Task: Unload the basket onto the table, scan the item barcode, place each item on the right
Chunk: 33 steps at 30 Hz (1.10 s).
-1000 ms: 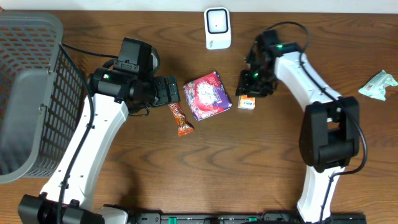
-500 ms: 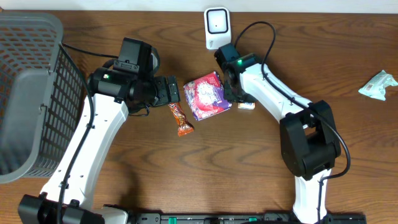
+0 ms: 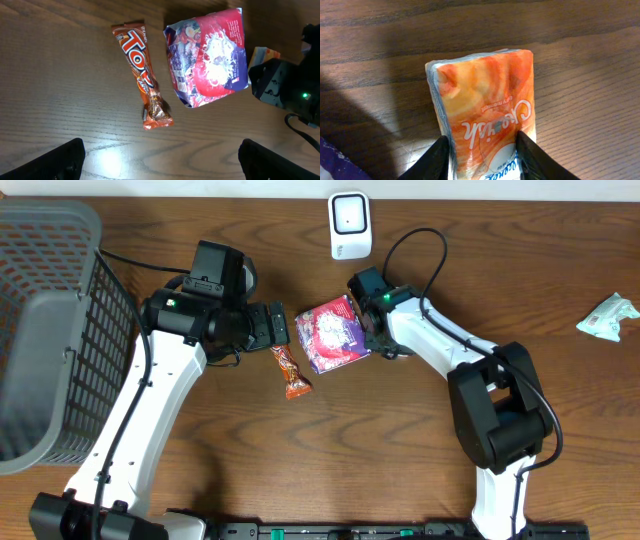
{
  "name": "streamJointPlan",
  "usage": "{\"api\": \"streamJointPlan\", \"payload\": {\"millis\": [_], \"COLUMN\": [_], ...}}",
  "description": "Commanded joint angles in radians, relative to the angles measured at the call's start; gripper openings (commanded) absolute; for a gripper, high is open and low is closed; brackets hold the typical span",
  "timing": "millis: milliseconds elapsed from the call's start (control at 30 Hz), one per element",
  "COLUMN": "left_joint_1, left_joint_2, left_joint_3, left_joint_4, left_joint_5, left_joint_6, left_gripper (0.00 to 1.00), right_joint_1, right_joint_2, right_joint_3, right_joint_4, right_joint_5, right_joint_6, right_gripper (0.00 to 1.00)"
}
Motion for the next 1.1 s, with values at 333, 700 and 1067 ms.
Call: {"api": "streamJointPlan", "payload": {"millis": [333,700,1067], "left_joint_1": [0.005,0.005,0.005], "left_joint_2": [-0.011,-0.011,-0.011], "left_joint_3": [0.003,0.003,0.003], "left_joint_4": [-0.003,-0.003,-0.003], "left_joint_5": [-0.011,-0.011,-0.011], "left_joint_6": [0.010,0.010,0.010], "left_gripper": [0.98,0.98,0.98], "right_joint_1": [-0.003,-0.174,-0.401], "right_joint_2": [0.005,-0.043,-0.043], "right_joint_3": [-0.058,0.056,0.051], "right_joint_4": [0.016,-0.063,-0.063], "right_joint_5": [-0.013,-0.482,-1.114], "right_joint_6": [0.016,-0.204,-0.494], "right_gripper": [0.01,0.01,0.01]}}
